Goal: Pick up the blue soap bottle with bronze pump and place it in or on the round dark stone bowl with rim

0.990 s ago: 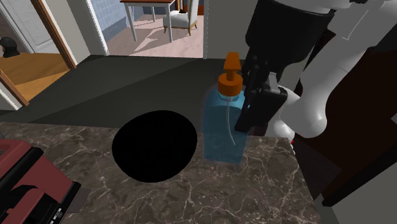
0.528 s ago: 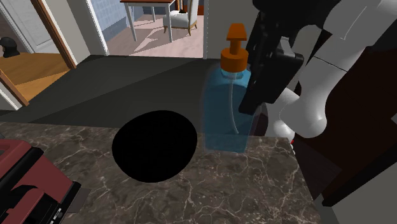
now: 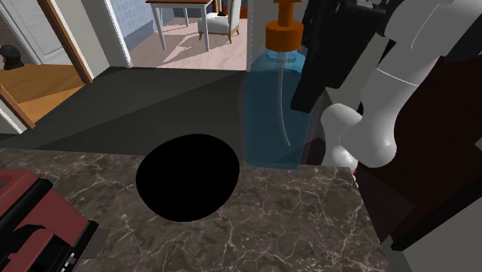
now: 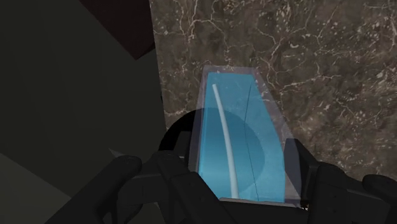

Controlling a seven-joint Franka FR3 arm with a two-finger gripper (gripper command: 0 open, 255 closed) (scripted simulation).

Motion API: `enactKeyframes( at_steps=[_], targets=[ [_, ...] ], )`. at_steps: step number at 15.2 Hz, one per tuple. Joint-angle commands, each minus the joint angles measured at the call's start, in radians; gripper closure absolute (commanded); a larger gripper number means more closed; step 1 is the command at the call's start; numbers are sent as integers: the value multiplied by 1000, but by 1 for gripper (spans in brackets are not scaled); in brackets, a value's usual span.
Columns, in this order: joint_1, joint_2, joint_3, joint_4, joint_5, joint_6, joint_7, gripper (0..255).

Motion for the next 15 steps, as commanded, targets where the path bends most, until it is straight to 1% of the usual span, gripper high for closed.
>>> enactKeyframes(
  at_steps=[1,4,7,10,11,13,15],
  targets=[
    [-11,43,-11,53,-18,-10,-26,255],
    [-31,127,-29,147,-50,-21,-74,255],
    [-47,227,-41,270,-86,-44,-118,255],
    [-55,353,-44,439,-133,-89,-160,255],
    [-51,426,-42,547,-164,-124,-179,255],
    [-69,369,-55,431,-133,-62,-181,255],
    [-82,324,-64,338,-111,-10,-183,255]
  ],
)
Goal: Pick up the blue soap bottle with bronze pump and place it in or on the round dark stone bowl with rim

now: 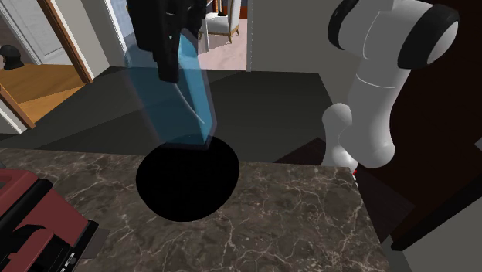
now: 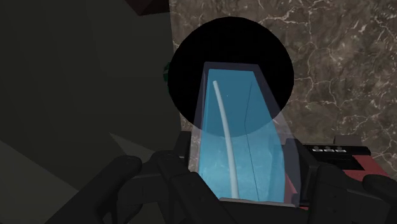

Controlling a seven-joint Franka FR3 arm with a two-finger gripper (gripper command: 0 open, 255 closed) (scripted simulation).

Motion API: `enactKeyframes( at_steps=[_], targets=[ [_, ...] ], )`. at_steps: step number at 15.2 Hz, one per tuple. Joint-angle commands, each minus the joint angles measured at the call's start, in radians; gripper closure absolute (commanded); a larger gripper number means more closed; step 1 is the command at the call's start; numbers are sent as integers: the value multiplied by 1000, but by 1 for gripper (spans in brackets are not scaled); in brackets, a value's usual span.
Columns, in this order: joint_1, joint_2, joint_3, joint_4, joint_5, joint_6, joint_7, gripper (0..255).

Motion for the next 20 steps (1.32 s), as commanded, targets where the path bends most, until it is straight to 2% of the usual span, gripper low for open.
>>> enactKeyframes(
  at_steps=[1,7,14,20],
  targets=[
    [-13,-40,-10,-86,19,51,-6,255],
    [-26,-130,-29,-291,55,172,-10,255],
    [-30,-202,-43,-476,78,288,-12,255],
    [-30,-202,-43,-476,78,288,-12,255]
  ],
)
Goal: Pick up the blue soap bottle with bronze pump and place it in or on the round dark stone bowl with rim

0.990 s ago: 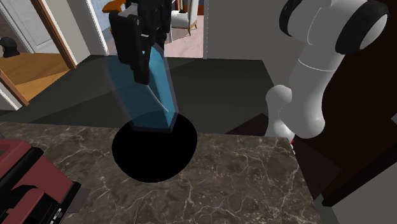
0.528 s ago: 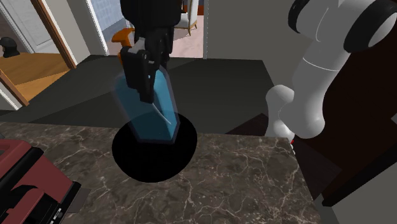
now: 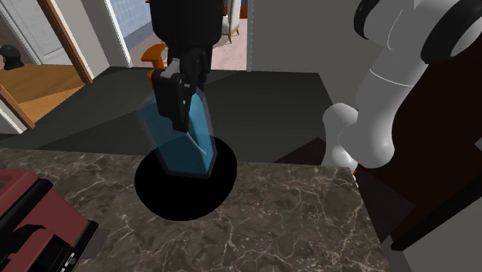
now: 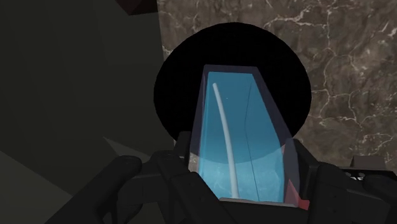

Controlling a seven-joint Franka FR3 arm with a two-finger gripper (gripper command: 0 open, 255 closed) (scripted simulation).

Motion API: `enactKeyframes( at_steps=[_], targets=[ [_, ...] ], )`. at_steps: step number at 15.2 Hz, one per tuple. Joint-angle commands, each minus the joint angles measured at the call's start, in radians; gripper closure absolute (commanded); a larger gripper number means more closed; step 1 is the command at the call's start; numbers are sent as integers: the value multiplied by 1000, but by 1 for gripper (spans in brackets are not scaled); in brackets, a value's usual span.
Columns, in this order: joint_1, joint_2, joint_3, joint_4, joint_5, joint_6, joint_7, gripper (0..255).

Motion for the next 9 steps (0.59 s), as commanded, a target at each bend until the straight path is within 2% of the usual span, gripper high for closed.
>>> enactKeyframes(
  at_steps=[1,2,3,8,9],
  targets=[
    [0,1,0,-2,0,-1,0,255],
    [0,1,0,-2,0,-1,0,255],
    [0,2,0,-1,0,-1,0,0],
    [0,1,0,-2,0,-1,0,0],
    [1,19,5,55,-6,-40,3,0]
  ],
)
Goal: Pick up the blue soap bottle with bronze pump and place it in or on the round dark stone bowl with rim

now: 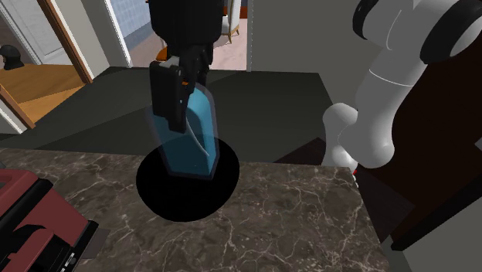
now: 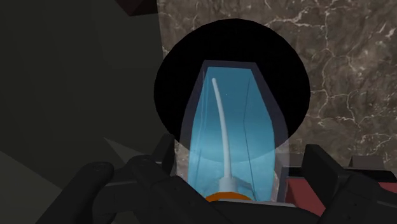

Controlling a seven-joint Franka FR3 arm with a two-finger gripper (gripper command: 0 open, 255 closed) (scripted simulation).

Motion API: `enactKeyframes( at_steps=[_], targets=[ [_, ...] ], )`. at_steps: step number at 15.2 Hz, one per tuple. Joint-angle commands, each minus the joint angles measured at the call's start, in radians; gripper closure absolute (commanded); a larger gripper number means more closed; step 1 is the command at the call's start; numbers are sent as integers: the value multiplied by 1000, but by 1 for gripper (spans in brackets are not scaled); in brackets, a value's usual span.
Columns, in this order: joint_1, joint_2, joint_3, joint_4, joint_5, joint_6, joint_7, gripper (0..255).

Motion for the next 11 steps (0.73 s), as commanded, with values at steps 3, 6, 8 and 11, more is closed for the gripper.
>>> enactKeyframes(
  at_steps=[3,6,8,11],
  targets=[
    [8,76,22,216,-26,-145,9,0],
    [9,76,21,216,-26,-145,9,0],
    [9,76,21,216,-26,-145,9,0],
    [8,76,21,216,-26,-145,9,0]
  ],
)
